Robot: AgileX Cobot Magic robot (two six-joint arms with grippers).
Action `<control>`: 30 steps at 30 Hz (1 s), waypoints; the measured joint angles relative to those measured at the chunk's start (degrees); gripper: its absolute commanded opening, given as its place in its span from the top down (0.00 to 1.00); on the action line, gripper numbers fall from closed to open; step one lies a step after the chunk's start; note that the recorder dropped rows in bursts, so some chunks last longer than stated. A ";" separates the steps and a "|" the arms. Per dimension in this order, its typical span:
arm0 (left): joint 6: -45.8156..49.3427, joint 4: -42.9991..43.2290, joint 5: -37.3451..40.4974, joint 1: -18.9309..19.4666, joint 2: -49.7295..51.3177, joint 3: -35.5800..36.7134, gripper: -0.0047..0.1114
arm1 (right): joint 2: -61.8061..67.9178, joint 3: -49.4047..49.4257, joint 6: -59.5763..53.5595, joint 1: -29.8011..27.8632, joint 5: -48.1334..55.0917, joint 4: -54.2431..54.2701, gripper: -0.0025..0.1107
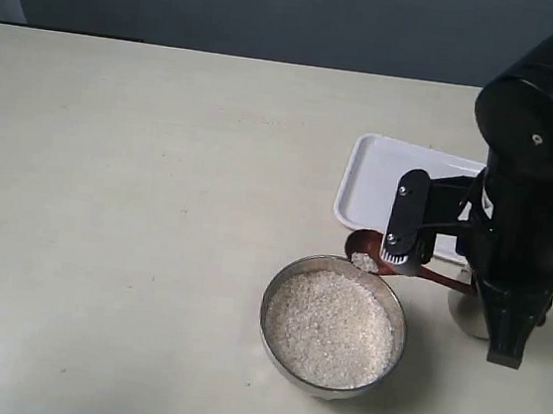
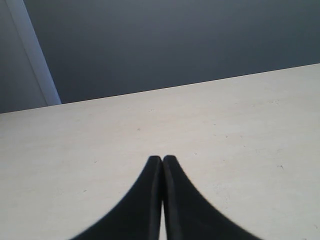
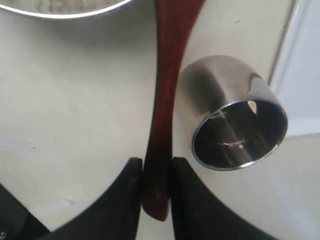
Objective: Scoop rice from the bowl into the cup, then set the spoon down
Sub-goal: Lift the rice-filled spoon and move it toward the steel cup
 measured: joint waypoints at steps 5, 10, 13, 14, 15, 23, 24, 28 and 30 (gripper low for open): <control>0.00 0.00 0.00 0.00 0.00 0.00 0.96 | -0.77 0.00 -0.12 -3.46 0.00 0.00 0.98; 0.00 0.00 0.00 0.00 0.00 0.00 0.96 | -2.52 0.00 -0.24 -6.10 0.00 0.25 0.98; 0.00 0.00 0.00 0.00 0.00 0.00 0.96 | -3.26 0.00 -0.35 -7.92 0.00 0.81 0.98; 0.00 0.00 0.00 0.00 0.00 0.00 0.96 | -3.51 0.00 -0.35 -8.65 0.00 1.06 0.98; 0.00 0.00 0.00 0.00 0.00 0.00 0.96 | -3.61 0.00 -0.35 -9.23 0.00 1.06 0.98; 0.00 0.00 0.00 0.00 0.00 0.00 0.96 | -4.72 0.00 -1.13 -14.31 0.00 2.23 0.98; 0.00 0.00 0.00 0.00 0.00 0.00 0.96 | -4.72 0.00 -1.27 -14.63 0.00 2.23 0.98; 0.00 0.00 0.00 0.00 0.00 0.00 0.96 | -4.72 1.02 -1.40 -16.00 0.00 2.23 0.98; 0.00 0.00 0.00 0.00 0.00 0.00 0.96 | -4.72 1.90 -1.45 -16.98 0.00 2.10 0.98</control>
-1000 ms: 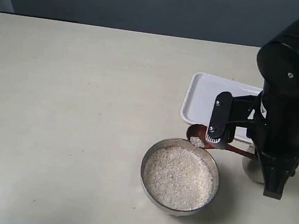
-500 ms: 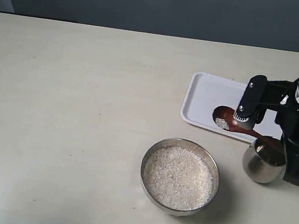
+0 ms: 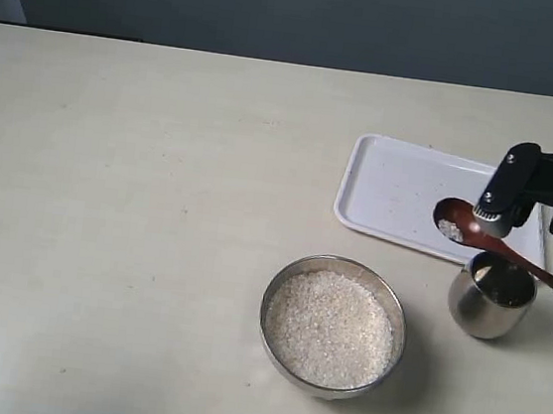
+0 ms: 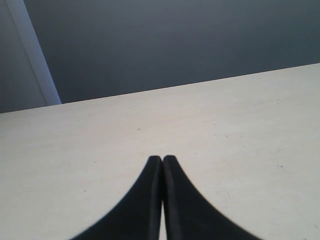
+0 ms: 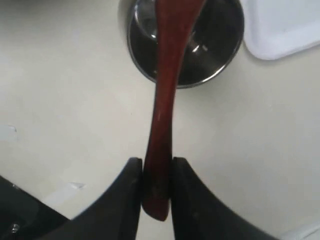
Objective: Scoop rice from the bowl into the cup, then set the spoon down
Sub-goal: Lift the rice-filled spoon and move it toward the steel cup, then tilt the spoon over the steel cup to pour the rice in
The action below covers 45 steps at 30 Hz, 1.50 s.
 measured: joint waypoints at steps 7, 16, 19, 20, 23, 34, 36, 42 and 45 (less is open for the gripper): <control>0.00 0.00 0.00 0.00 0.00 0.00 0.96 | 0.00 1.70 -0.10 -3.95 0.30 -0.73 0.98; 0.00 0.00 0.00 0.00 0.00 0.00 0.96 | -0.25 1.70 -0.14 -7.73 0.30 -2.12 0.98; 0.00 0.00 0.00 0.00 0.00 0.00 0.96 | -0.25 1.79 -0.14 -8.41 0.30 -2.79 0.98; 0.00 0.00 0.00 0.00 0.00 0.00 0.96 | -0.25 1.93 -0.14 -8.56 0.30 -3.12 0.98; 0.00 0.00 0.00 0.00 0.00 0.00 0.96 | -0.25 3.07 -0.14 -8.66 0.30 -4.23 0.98; 0.00 0.00 0.00 0.00 0.00 0.00 0.96 | -0.25 4.40 3.37 -8.66 0.41 -10.05 0.98; 0.00 0.00 0.00 0.00 0.00 0.00 0.96 | -0.25 4.40 3.59 -8.66 0.41 -10.05 0.98; 0.00 0.00 0.00 0.00 0.00 0.00 0.96 | -0.25 4.40 5.98 -7.42 0.41 -12.29 0.98; 0.00 0.00 0.00 0.00 0.00 0.00 0.96 | -0.25 4.40 6.53 -6.22 0.41 -12.69 0.98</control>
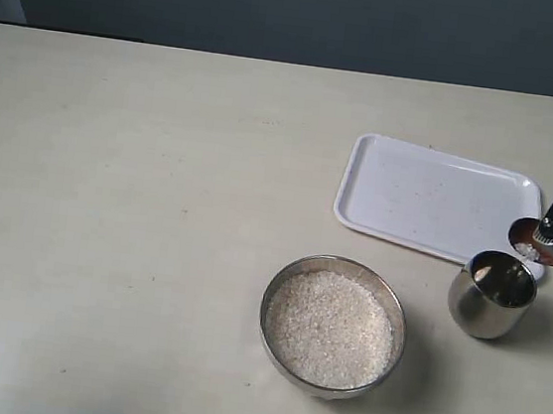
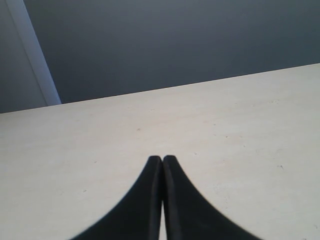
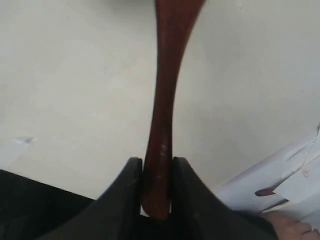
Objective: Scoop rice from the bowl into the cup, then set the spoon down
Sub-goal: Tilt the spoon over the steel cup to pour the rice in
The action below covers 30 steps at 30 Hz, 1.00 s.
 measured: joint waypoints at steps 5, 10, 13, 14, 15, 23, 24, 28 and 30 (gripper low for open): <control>0.00 0.00 0.00 0.00 0.00 0.00 0.96 | 0.00 0.00 1.05 0.11 0.00 -0.25 0.98; 0.00 0.00 0.00 0.00 0.00 0.00 0.96 | 0.00 0.00 2.12 0.21 0.00 -0.33 0.98; 0.00 0.00 0.00 0.00 0.00 0.00 0.96 | 0.00 0.00 2.36 0.21 0.00 -0.77 0.98; 0.00 0.00 0.00 0.00 0.00 0.00 0.96 | 0.00 0.00 2.62 0.21 0.00 -1.11 0.98; 0.00 0.00 0.00 0.00 0.00 0.00 0.96 | 0.00 0.00 2.97 0.21 0.00 -1.40 0.98; 0.00 0.00 0.00 0.00 0.00 0.00 0.96 | 0.00 0.00 4.31 2.33 0.00 -3.66 0.98; 0.00 0.00 0.00 0.00 0.00 0.00 0.96 | 0.00 0.00 4.63 3.11 0.00 -4.10 0.98; 0.00 0.00 0.00 0.00 0.00 0.00 0.96 | 0.00 0.00 5.58 4.84 -0.12 -5.14 0.98; 0.00 0.00 0.00 0.00 0.00 0.00 0.96 | 0.00 0.55 6.26 5.11 -0.22 -6.30 0.98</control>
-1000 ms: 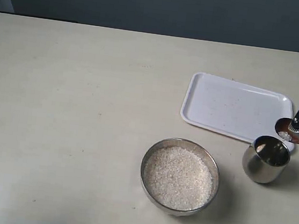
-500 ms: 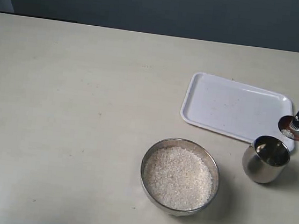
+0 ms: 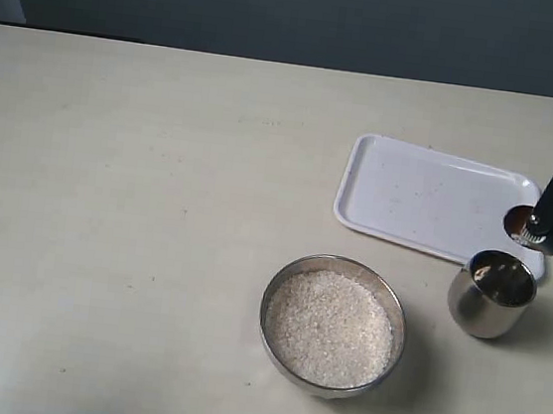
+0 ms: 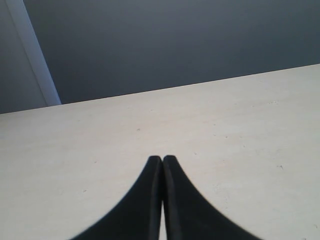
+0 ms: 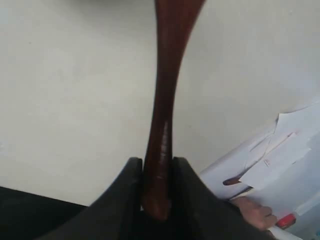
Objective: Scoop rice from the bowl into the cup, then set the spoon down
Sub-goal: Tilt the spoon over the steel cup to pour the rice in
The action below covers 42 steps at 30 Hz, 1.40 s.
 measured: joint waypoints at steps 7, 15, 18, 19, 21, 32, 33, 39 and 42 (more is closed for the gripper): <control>0.00 0.00 0.00 0.00 0.00 0.00 0.96 | -0.12 3.21 1.52 1.19 0.10 -2.70 0.98; 0.00 0.00 0.00 0.00 0.00 0.00 0.96 | -0.68 3.67 6.03 4.36 0.10 -6.92 0.98; 0.00 0.00 0.00 0.00 0.00 0.00 0.96 | -0.68 3.67 7.12 5.12 0.10 -7.77 0.98; 0.00 0.00 0.00 0.00 0.00 0.00 0.96 | -0.68 3.67 7.66 5.34 0.10 -8.04 0.98; 0.00 0.00 0.00 0.00 0.00 0.00 0.96 | -0.68 3.67 8.24 5.67 0.10 -8.62 0.98; 0.00 0.00 0.00 0.00 0.00 0.00 0.96 | -0.68 3.80 9.66 5.72 0.10 -9.08 0.98; 0.00 0.00 0.00 0.00 0.00 0.00 0.96 | -0.68 3.80 9.77 5.85 0.10 -9.08 0.98; 0.00 0.00 0.00 0.00 0.00 0.00 0.96 | -0.68 3.80 9.95 8.35 0.10 -9.75 0.98; 0.00 0.00 0.00 0.00 0.00 0.00 0.96 | -0.68 3.80 9.95 9.47 -0.02 -9.75 0.98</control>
